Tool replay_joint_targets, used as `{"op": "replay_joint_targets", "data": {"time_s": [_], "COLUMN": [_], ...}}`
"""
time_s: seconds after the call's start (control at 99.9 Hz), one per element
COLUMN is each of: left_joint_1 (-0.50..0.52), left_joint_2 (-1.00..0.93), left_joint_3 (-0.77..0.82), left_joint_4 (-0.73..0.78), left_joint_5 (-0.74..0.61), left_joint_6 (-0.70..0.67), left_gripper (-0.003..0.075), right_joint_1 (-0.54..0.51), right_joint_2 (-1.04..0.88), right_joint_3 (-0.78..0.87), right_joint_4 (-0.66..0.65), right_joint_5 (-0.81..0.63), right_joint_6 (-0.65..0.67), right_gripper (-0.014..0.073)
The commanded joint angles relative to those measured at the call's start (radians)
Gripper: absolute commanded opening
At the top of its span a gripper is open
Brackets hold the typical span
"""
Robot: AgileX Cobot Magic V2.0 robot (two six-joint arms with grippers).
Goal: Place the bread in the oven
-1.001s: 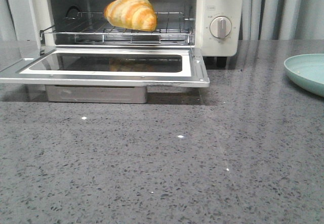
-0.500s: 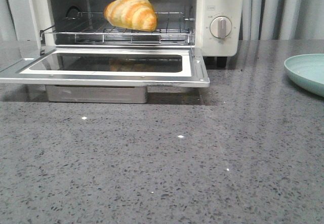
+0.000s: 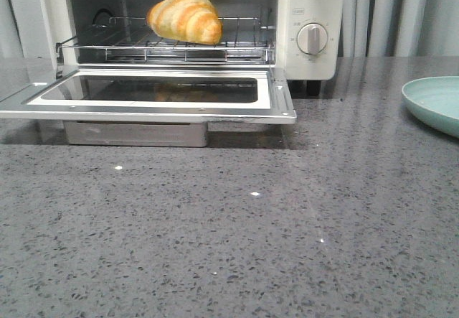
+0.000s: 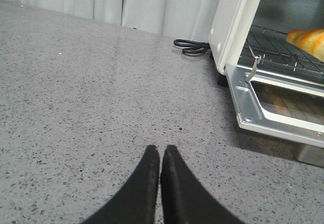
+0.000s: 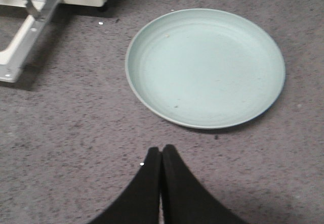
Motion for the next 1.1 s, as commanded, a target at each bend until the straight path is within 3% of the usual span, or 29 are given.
{"op": "replay_joint_targets", "data": {"time_s": [0.0,0.24,0.54,0.701,1.091], "left_joint_1": [0.001,0.001,0.001,0.001,0.001], "left_joint_2": [-0.027,-0.027,-0.027,-0.027,-0.027], "left_joint_3": [-0.028,-0.028,-0.028,-0.028,-0.028], "left_joint_4": [-0.011,-0.011,-0.011,-0.011,-0.011], "left_joint_5": [-0.081,-0.081,-0.081,-0.081,-0.081], "left_joint_6": [-0.001,-0.001,-0.001,-0.001,-0.001], "left_gripper": [-0.0022,-0.0022,-0.0022,-0.0022,-0.0021], "right_joint_1": [-0.067,-0.330,-0.575,-0.638,-0.706], "right_joint_2": [0.008,0.008,0.003,0.003,-0.152], "right_joint_3": [-0.019,0.013,0.129,0.195,0.420], "right_joint_4": [0.033,0.278,0.536,0.623,0.623], "right_joint_5": [-0.116,-0.273,-0.520,-0.618,-0.824], "right_joint_6": [-0.070,-0.323,-0.578,-0.667,-0.704], "right_gripper": [-0.0057,-0.0057,-0.0057,-0.0057,-0.0057]}}
